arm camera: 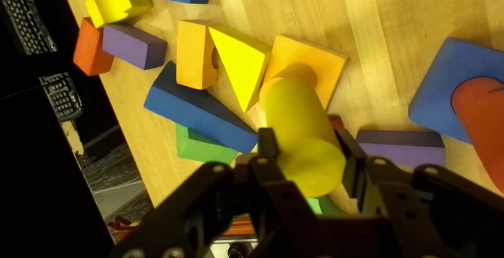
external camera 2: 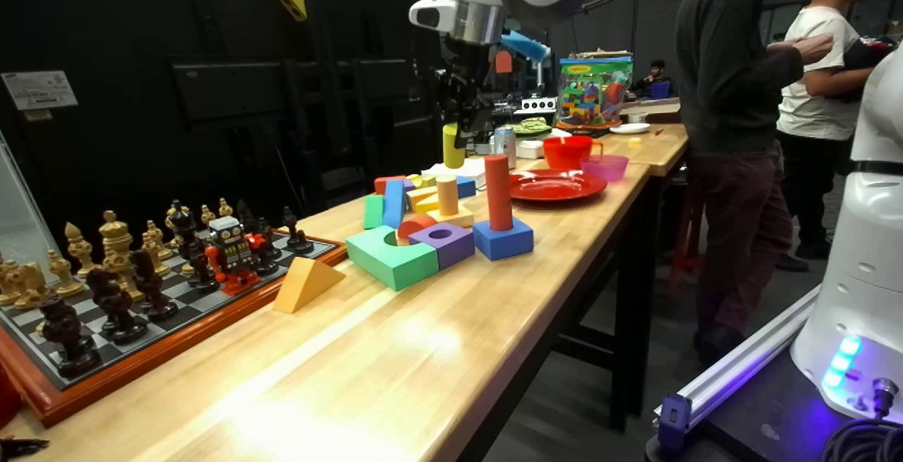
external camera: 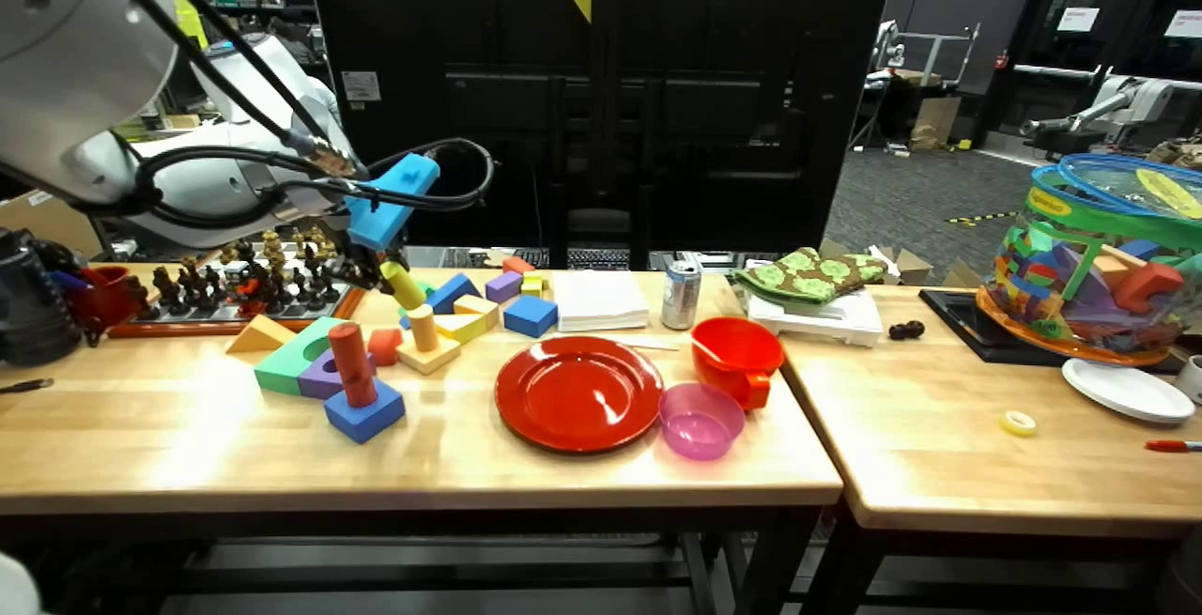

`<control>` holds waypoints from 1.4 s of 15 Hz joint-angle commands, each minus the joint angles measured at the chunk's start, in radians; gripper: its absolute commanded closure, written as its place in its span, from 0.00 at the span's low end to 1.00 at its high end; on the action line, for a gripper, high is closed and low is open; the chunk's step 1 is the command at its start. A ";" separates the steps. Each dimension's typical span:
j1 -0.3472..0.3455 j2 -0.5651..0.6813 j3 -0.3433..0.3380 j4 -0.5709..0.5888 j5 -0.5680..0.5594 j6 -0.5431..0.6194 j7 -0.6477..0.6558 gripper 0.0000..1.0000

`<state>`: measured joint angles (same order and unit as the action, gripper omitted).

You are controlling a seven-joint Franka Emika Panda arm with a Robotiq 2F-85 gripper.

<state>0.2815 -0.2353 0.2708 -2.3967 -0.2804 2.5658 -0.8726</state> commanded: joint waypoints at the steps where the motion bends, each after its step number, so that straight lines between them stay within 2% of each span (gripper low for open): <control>1: 0.010 -0.040 0.019 -0.030 -0.090 0.038 0.059 0.84; 5: 0.040 -0.016 0.022 -0.031 -0.108 0.084 0.042 0.84; 10: 0.117 0.020 0.011 -0.034 -0.014 0.107 -0.056 0.84; 16: 0.181 0.034 0.009 -0.004 0.155 0.020 -0.180 0.84; 21: 0.182 0.049 -0.002 0.026 0.291 -0.098 -0.294 0.84</control>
<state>0.4538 -0.1978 0.2871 -2.4030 -0.0537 2.5417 -1.0945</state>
